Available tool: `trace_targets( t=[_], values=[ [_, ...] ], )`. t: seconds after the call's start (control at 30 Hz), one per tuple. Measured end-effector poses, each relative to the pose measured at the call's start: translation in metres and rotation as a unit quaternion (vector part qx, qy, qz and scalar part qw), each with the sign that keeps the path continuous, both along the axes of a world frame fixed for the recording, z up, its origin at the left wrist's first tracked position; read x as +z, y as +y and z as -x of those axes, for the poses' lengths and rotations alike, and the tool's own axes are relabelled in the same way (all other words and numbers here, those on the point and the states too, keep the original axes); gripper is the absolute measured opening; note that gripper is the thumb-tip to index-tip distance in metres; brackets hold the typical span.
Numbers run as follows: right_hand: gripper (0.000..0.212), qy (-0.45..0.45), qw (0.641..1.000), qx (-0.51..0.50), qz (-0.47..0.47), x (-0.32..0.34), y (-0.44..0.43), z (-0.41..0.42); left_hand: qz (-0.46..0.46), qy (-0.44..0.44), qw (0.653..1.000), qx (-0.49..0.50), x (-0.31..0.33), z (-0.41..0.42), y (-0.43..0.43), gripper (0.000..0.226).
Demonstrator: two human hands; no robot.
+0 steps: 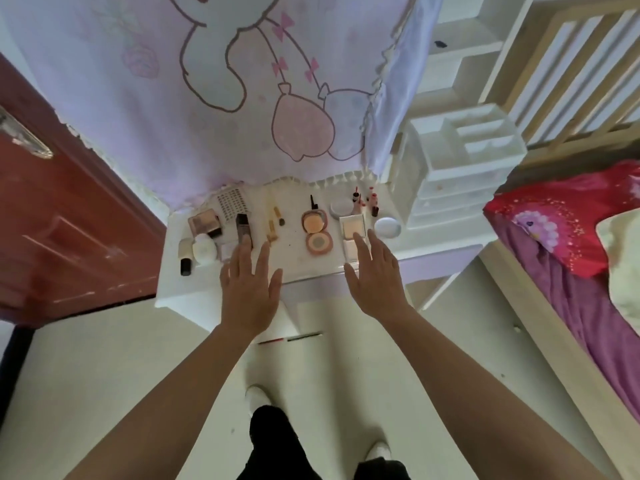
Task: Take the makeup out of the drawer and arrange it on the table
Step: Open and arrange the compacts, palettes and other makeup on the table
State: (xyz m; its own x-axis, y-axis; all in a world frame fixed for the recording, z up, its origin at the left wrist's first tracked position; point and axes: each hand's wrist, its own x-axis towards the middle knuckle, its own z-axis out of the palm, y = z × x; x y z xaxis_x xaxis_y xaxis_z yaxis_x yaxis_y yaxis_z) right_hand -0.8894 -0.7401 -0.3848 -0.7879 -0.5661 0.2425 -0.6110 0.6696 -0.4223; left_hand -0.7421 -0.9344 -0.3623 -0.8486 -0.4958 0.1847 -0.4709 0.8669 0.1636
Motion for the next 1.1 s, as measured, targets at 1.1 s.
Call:
trace_targets(
  t=[1.1],
  values=[
    [0.046, -0.116, 0.965, 0.088, -0.217, -0.651, -0.106, -0.098, -0.089, -0.238, 0.967, -0.027, -0.666, -0.08, -0.083, 0.045]
  ],
)
